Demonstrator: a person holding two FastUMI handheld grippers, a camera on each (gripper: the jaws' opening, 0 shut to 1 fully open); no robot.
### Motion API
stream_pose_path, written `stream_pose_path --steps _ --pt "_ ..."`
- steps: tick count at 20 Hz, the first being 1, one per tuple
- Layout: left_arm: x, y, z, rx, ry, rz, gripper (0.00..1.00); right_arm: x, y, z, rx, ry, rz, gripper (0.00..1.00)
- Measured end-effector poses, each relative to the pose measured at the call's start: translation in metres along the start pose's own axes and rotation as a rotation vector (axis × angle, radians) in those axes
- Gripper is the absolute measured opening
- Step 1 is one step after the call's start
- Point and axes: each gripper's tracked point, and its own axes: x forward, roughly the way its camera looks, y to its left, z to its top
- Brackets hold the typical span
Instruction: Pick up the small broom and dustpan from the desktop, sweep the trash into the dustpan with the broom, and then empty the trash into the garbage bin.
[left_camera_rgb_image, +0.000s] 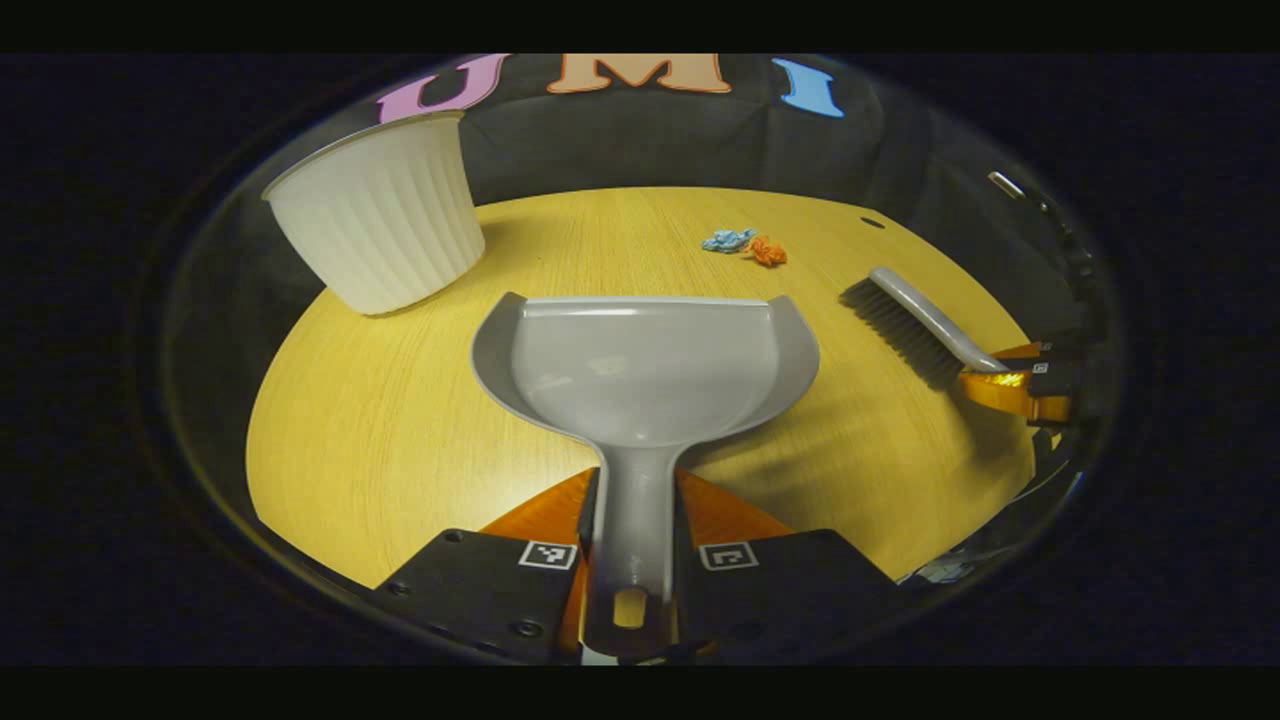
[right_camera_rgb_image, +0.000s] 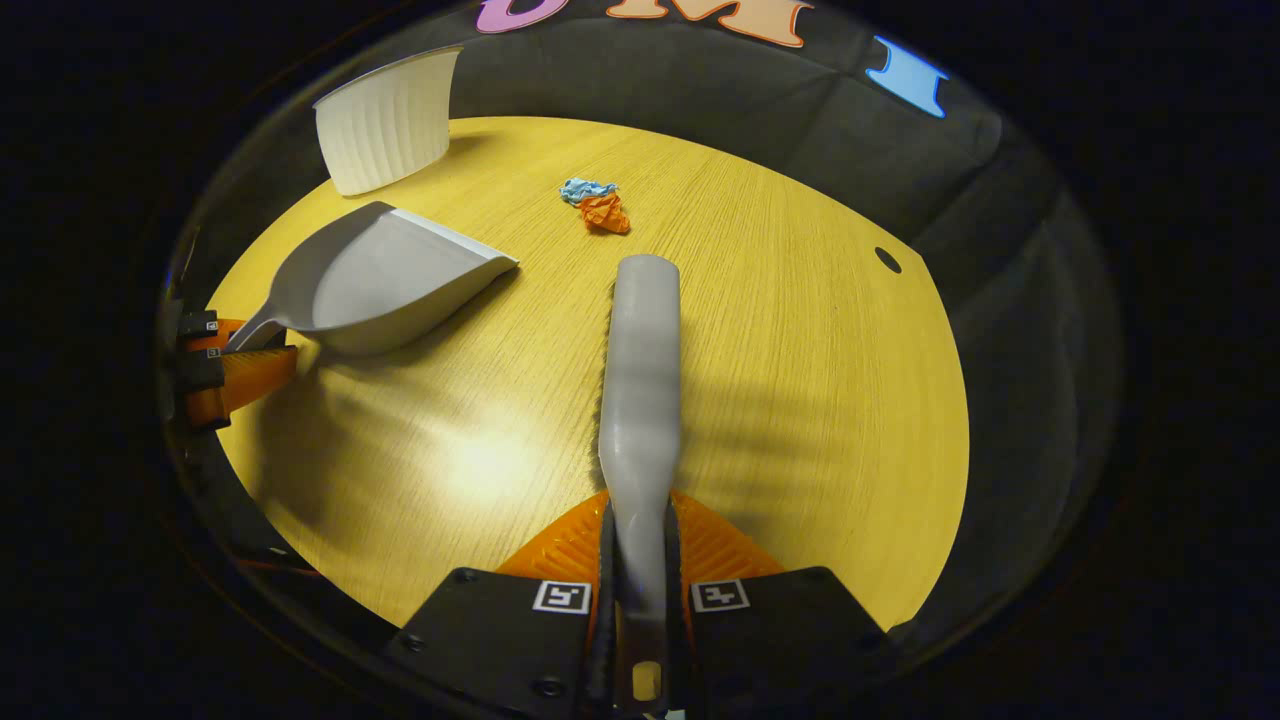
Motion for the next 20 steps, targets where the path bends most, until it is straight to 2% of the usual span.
stream_pose_path --steps 2,4,8,10,12,13,15,18,20 --pt "0.000 0.001 0.008 0.015 -0.015 -0.028 0.26 -0.003 0.000 0.003 0.019 -0.001 0.019 0.17" --pt "0.006 0.005 0.021 0.059 -0.035 -0.051 0.23 -0.010 -0.009 0.017 0.046 -0.066 0.013 0.14" --pt "0.019 0.007 0.058 0.170 -0.099 -0.097 0.23 -0.014 -0.035 0.061 0.103 -0.126 -0.009 0.13" --pt "0.029 0.003 0.068 0.226 -0.079 -0.138 0.23 -0.003 -0.045 0.086 0.106 -0.123 -0.021 0.13" --pt "0.039 0.004 0.072 0.286 -0.041 -0.155 0.21 0.014 -0.052 0.107 0.083 -0.105 -0.035 0.13" --pt "0.043 0.005 0.071 0.310 -0.024 -0.162 0.23 0.020 -0.054 0.115 0.066 -0.090 -0.040 0.13" --pt "0.050 0.003 0.076 0.328 -0.027 -0.185 0.21 0.029 -0.054 0.134 0.033 -0.072 -0.039 0.13" --pt "0.055 0.002 0.077 0.336 -0.008 -0.210 0.23 0.045 -0.051 0.158 -0.030 -0.045 -0.034 0.10" --pt "0.059 0.005 0.075 0.341 0.003 -0.215 0.25 0.052 -0.045 0.167 -0.104 -0.021 -0.022 0.13"
